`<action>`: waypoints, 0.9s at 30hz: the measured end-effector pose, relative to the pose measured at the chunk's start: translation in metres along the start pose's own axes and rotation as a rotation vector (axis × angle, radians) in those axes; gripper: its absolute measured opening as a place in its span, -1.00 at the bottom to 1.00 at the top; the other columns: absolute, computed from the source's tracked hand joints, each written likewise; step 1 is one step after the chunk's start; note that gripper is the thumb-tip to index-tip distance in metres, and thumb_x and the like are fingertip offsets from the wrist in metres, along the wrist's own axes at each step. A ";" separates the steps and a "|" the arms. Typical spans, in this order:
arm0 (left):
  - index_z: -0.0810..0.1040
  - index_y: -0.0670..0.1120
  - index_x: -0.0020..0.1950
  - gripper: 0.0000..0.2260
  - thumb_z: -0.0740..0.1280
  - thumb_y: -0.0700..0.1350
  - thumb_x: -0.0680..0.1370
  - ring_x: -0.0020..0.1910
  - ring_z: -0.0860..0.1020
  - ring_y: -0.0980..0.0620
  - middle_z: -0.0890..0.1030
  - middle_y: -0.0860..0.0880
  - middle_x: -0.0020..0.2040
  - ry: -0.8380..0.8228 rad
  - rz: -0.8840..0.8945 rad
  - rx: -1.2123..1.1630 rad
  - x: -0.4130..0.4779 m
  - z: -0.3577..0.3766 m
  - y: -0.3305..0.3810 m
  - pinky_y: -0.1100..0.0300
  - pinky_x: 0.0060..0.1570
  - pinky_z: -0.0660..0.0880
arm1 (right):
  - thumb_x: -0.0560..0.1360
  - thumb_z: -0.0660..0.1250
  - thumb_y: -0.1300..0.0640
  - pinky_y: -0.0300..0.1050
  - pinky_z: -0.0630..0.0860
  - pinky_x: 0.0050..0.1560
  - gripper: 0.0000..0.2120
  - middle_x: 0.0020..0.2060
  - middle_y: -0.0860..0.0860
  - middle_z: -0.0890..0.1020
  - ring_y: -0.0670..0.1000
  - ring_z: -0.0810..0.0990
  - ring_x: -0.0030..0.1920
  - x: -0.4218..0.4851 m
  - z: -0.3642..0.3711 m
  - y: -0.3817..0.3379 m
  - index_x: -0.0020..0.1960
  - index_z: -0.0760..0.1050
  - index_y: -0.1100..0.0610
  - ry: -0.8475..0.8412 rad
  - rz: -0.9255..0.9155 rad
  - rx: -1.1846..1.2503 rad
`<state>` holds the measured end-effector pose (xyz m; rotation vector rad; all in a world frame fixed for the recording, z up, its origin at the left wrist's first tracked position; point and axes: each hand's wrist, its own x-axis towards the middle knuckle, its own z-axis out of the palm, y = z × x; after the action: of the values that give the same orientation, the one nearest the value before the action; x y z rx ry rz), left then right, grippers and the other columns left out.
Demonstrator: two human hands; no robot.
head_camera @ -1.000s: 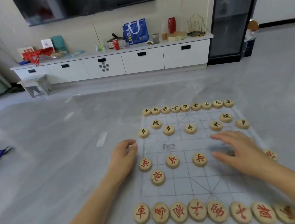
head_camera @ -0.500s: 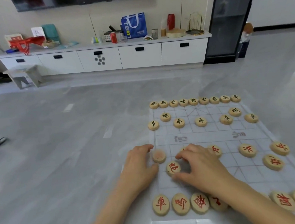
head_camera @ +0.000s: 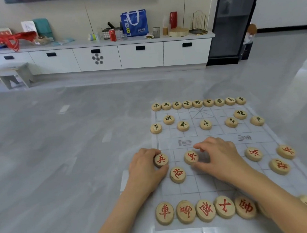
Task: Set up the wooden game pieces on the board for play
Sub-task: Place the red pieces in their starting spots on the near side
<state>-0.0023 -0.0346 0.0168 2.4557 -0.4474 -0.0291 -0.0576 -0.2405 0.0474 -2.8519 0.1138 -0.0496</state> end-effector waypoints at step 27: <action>0.49 0.01 0.24 -0.63 0.40 0.00 0.45 0.10 0.42 0.09 0.43 0.11 0.03 -0.016 0.029 -0.009 0.000 -0.009 -0.001 0.31 0.06 0.29 | 0.40 0.25 -0.23 -0.11 0.15 0.06 -0.66 -0.02 -0.16 0.46 -0.08 0.39 0.06 0.005 0.012 -0.004 0.11 0.45 -0.12 0.025 -0.032 -0.030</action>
<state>-0.0009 -0.0288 0.0230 2.4408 -0.4887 -0.0385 -0.0516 -0.2343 0.0374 -2.8842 0.0742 -0.0911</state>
